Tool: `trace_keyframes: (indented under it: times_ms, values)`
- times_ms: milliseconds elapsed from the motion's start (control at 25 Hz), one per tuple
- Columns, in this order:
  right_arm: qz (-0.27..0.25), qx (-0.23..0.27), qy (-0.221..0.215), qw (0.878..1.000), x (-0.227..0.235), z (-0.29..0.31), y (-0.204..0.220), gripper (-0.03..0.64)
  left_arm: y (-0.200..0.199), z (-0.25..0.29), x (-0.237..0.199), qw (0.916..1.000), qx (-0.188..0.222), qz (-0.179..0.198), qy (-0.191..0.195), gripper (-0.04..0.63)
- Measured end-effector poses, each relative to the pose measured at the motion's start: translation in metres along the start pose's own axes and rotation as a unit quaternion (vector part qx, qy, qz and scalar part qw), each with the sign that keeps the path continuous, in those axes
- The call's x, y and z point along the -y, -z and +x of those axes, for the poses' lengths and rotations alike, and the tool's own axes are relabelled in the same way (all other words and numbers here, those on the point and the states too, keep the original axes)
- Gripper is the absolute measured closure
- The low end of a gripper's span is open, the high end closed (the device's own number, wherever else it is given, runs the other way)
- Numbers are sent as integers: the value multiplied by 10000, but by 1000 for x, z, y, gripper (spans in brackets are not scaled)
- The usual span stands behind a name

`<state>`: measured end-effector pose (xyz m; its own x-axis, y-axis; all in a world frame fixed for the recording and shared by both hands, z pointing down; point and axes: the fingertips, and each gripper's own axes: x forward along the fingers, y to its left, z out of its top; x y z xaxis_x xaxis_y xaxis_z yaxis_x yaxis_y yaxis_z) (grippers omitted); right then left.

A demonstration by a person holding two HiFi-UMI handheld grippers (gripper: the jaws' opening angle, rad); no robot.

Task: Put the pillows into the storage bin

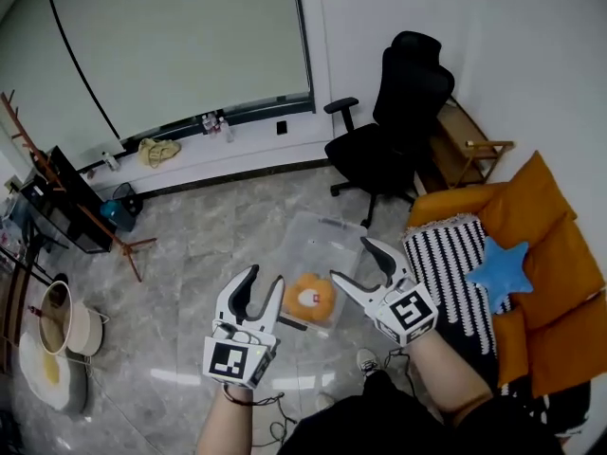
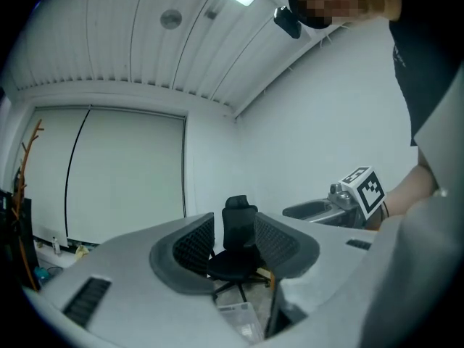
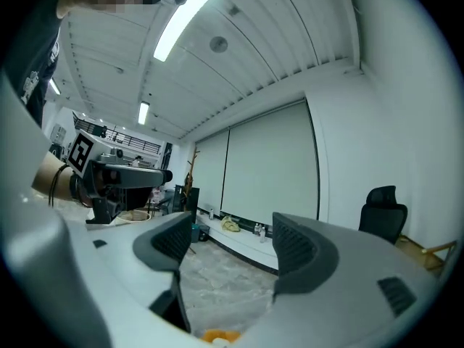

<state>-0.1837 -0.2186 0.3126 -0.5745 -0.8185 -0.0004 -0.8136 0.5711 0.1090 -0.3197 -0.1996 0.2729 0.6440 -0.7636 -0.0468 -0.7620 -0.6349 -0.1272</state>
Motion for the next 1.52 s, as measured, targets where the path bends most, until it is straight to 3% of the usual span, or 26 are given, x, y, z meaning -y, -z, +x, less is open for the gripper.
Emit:
trace_keyframes:
  times_ms: [320,600,1080,1280,1400,1520]
  values:
    - [-63,23,485,9988,-7,-49,-5,255,-7,-9,45,9984,198,-158,498,436]
    - [60,-255,1220,9922,4,-112,21,252,16,7,108,9896,56,-422,1373,434]
    - [309,-567,2544,9649,96,-276,50,244,17,82,284,9554,-254,-624,2874,434]
    - [437,-728,2966,9512,159,-371,64,242,19,125,388,9394,-461,-594,3345,434]
    - [572,-790,3227,9415,195,-433,79,239,23,144,453,9283,-839,-514,3587,434]
    - [656,-891,3421,9331,228,-488,96,236,26,169,514,9210,-850,-642,3746,434]
